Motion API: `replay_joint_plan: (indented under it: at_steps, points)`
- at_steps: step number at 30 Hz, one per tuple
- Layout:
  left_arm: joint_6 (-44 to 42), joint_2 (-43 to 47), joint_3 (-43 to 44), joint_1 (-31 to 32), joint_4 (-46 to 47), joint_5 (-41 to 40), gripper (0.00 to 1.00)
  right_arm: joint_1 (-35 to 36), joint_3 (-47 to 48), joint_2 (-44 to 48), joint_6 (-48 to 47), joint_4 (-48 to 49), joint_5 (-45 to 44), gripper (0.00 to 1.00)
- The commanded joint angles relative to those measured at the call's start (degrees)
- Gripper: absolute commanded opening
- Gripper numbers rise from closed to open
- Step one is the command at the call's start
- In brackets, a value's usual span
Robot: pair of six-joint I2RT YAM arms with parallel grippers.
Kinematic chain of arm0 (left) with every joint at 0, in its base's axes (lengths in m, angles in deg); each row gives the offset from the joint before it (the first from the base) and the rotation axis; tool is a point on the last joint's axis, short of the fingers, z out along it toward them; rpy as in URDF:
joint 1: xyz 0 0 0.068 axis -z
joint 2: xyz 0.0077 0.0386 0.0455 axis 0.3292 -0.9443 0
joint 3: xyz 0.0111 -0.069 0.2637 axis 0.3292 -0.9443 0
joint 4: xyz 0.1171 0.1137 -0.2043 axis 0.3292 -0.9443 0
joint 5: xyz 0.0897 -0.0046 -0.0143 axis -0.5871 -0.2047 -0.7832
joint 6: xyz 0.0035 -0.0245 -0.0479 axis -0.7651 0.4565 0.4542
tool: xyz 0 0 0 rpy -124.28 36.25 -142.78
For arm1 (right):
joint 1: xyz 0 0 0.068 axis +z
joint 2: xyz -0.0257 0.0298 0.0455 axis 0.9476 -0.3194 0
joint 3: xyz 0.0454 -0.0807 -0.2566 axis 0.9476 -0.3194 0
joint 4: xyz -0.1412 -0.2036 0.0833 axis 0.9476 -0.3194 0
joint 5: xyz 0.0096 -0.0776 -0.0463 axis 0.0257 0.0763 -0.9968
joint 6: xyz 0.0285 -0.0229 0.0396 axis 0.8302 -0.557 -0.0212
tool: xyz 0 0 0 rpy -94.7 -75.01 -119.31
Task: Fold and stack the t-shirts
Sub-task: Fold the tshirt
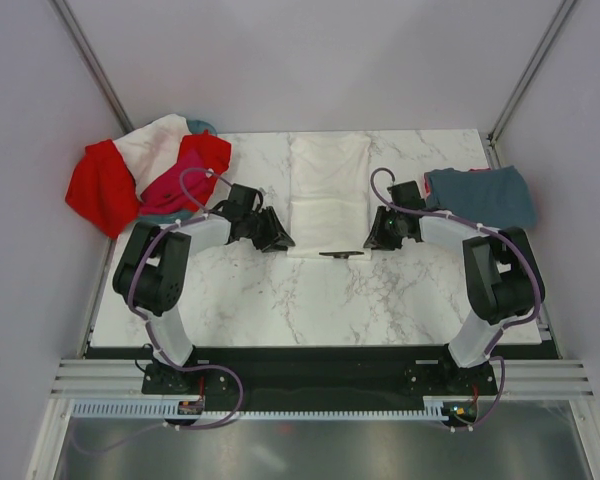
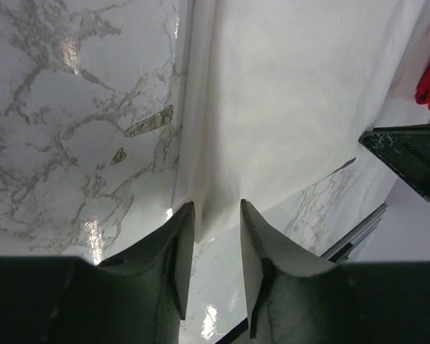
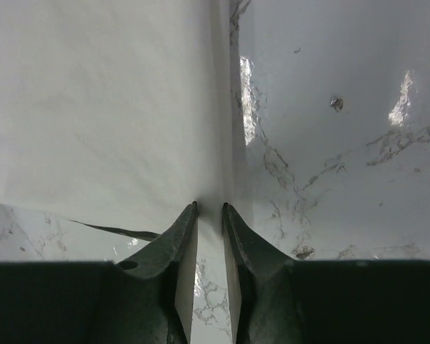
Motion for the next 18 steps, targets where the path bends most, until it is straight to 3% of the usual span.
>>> replay_joint_plan:
  at_steps: [1, 5, 8, 18]
  points:
    - [-2.51, 2.03, -0.14, 0.47, 0.17, -0.23, 0.35, 0.20, -0.83, 1.02, -0.79, 1.92, 0.92, 0.27]
    - [-2.60, 2.82, -0.76, 0.47, 0.17, 0.12, 0.15, 0.29, -1.97, 2.52, -0.70, 1.75, 0.92, 0.06]
    - [-2.95, 4.05, -1.72, 0.47, 0.08, 0.04, 0.02, 0.29, -2.58, 4.09, -0.44, 1.49, 1.09, 0.00]
    - [-3.56, 8.35, -6.73, 0.47, -0.18, -0.23, 0.02, 0.20, -8.03, 10.68, -0.09, 0.52, 1.62, 0.00]
